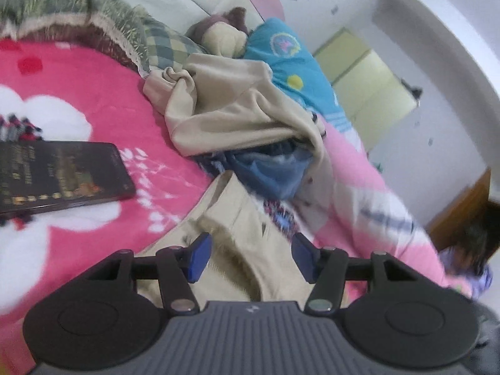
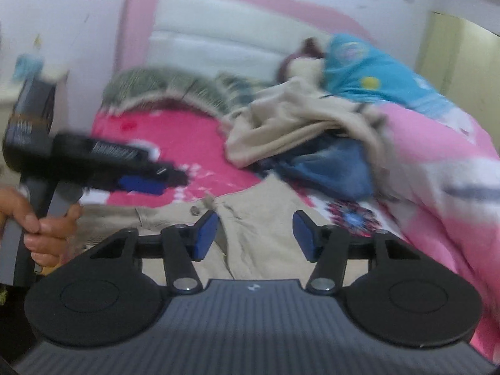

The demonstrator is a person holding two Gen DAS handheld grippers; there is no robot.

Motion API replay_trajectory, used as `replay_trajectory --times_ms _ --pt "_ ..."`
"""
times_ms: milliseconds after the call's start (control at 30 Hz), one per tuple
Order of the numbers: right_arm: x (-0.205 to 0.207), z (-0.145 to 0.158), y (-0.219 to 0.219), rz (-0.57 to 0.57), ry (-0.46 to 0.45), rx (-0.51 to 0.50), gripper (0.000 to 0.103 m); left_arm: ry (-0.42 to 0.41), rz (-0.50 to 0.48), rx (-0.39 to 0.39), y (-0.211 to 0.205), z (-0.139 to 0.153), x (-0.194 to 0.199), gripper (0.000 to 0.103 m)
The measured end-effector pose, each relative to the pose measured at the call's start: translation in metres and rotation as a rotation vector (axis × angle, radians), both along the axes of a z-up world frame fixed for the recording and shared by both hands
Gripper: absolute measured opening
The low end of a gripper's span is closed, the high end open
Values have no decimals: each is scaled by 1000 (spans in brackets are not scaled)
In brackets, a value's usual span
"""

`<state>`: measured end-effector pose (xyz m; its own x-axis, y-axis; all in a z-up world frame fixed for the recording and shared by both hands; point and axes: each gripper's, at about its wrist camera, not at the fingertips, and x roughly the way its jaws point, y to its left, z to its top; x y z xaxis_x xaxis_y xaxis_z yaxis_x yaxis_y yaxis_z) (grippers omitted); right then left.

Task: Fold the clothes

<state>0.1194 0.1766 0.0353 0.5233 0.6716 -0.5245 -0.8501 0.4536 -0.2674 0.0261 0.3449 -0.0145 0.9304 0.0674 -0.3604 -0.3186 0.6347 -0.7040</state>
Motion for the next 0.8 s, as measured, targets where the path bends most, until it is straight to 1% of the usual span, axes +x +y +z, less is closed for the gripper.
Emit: replay_trajectory --times_ms 100,200,233,300,333,367,400,433,467,500,567,667,700,800 --pt "29 -29 46 38 21 -73 45 -39 34 -56 16 -18 15 57" --pt "58 -58 81 60 42 -132 41 -29 23 -35 27 -29 27 57" --pt "66 -67 88 69 53 -146 40 -26 10 -26 29 -32 29 57" --pt "79 -82 100 95 84 -163 38 -32 -39 -44 31 -37 34 57" --pt "82 -85 101 103 100 -158 31 -35 -64 -51 32 -40 36 57" --pt "83 -85 100 105 114 -145 16 -24 -81 -35 31 -41 38 57" --pt "85 -82 96 95 132 -119 9 -14 -98 -18 29 -43 40 57" --pt "88 -77 91 74 155 -80 8 -5 -114 -3 28 -44 42 57" --pt "92 -71 85 53 178 -41 6 1 -115 3 28 -46 42 57" --pt "96 -66 79 33 201 1 6 6 -116 7 29 -49 42 57" --pt "104 -55 68 -5 251 86 5 22 -130 -31 34 -55 44 55" --pt "119 -51 65 8 344 183 5 -15 -124 -98 43 -60 40 54" --pt "121 -53 67 19 362 193 5 -31 -112 -114 45 -61 37 54" --pt "115 -68 77 63 368 143 5 -84 -82 -127 51 -60 27 55"
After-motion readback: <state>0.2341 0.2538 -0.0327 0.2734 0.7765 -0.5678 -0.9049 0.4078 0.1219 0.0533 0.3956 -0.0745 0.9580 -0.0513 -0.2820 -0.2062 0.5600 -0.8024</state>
